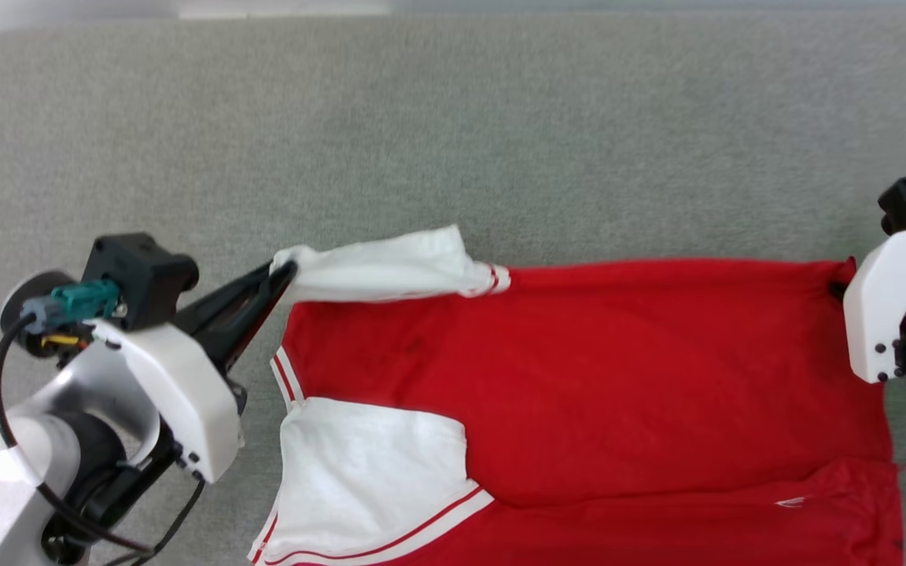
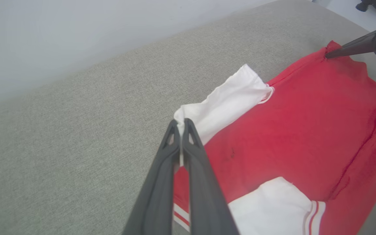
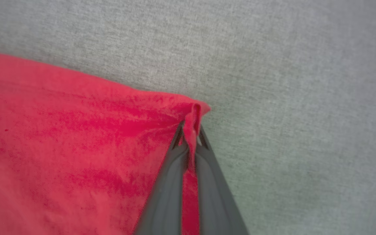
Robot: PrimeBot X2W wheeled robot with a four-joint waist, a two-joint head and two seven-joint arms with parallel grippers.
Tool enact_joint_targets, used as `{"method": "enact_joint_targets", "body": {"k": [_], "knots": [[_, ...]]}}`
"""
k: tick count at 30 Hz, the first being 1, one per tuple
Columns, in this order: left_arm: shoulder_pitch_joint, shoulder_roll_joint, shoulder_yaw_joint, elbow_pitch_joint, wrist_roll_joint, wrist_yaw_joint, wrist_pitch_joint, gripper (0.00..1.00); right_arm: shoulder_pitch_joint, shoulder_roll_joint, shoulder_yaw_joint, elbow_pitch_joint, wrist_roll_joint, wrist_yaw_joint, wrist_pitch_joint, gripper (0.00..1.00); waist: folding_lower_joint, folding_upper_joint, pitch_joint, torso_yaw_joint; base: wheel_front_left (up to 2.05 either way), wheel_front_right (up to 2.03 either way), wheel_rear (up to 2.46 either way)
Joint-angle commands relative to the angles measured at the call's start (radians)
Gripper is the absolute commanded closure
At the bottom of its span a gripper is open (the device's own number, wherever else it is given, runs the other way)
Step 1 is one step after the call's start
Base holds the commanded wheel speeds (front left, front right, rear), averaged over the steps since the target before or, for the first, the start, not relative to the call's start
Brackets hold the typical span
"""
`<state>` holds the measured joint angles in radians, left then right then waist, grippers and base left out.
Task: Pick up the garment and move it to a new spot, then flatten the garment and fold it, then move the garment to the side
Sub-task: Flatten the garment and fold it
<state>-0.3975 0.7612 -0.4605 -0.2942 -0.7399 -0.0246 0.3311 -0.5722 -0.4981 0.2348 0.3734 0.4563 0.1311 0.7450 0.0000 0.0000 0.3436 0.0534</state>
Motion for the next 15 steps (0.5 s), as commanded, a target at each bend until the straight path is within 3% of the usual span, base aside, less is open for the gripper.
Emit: {"method": "enact_joint_targets", "body": {"k": [1,7,15], "knots": [[0.024,0.007,0.006,-0.001,-0.005,0.007,-0.007,1.00,0.019,-0.008,-0.005,-0.010,0.011,-0.001,-0.011,1.00,0.0000,0.0000,-0.033,-0.013,0.00,0.00,0.00],[0.131,0.019,0.020,-0.019,-0.030,0.048,-0.035,1.00,0.115,-0.021,-0.055,-0.089,0.056,-0.001,-0.054,1.00,0.0000,0.0000,-0.117,-0.024,0.00,0.00,0.00],[0.328,0.030,0.026,-0.054,-0.083,0.115,-0.067,1.00,0.356,0.003,-0.131,-0.261,0.090,-0.001,-0.088,1.00,0.0000,0.0000,-0.179,-0.027,0.00,0.00,0.00]]}}
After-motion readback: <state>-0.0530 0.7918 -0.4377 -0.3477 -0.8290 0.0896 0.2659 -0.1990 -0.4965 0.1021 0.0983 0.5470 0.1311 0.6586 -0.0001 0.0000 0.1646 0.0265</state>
